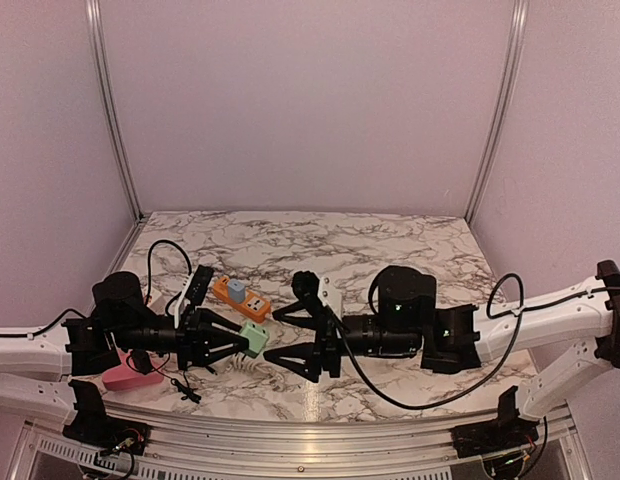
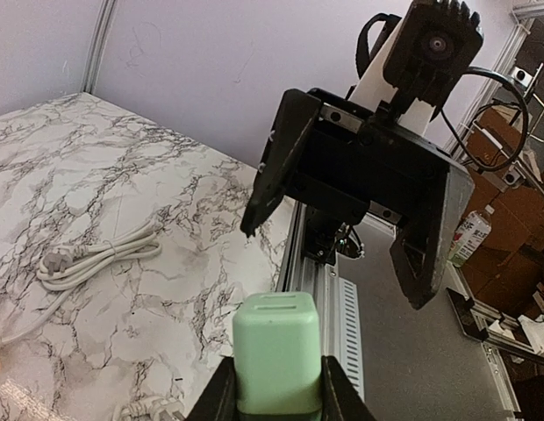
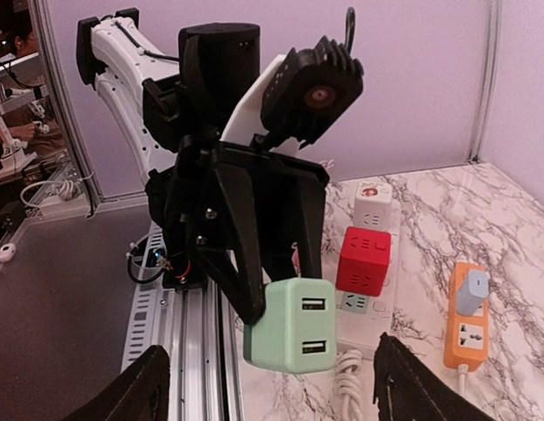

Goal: Insert the plug
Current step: Pass from the left arm to the right

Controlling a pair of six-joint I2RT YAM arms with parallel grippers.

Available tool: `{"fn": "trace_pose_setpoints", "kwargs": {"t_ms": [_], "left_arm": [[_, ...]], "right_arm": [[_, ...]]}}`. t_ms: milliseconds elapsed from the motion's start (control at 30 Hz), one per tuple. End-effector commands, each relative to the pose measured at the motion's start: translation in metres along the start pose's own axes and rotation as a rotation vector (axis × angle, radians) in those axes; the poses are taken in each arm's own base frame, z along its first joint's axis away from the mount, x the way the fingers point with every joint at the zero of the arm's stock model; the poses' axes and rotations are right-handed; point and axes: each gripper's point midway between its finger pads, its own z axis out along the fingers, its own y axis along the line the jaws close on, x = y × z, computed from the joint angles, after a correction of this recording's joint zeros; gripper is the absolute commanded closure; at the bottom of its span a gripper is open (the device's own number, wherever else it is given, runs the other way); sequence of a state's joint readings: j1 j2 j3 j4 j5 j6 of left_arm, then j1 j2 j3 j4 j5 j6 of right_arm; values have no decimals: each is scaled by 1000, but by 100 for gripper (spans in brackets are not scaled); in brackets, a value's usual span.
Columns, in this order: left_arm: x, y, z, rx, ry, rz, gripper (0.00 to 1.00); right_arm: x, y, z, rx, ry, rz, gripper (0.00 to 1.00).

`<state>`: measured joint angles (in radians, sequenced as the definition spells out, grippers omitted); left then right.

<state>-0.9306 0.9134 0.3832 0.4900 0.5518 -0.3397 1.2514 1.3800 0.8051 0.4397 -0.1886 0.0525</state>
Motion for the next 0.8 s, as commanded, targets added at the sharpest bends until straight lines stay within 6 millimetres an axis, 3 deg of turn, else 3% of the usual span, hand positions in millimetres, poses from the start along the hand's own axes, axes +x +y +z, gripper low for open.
{"fn": "trace_pose_setpoints", "kwargs": {"t_ms": [0, 400, 767], "left_arm": [[-9, -13, -2, 51, -33, 56, 100], [-6, -23, -1, 88, -22, 72, 100], [-3, -19, 2, 78, -8, 66, 100]], "right_arm": [[-3, 20, 6, -130, 34, 87, 27], [2, 0, 17, -163, 40, 239, 37], [1, 9, 25, -230, 47, 245, 41]]}}
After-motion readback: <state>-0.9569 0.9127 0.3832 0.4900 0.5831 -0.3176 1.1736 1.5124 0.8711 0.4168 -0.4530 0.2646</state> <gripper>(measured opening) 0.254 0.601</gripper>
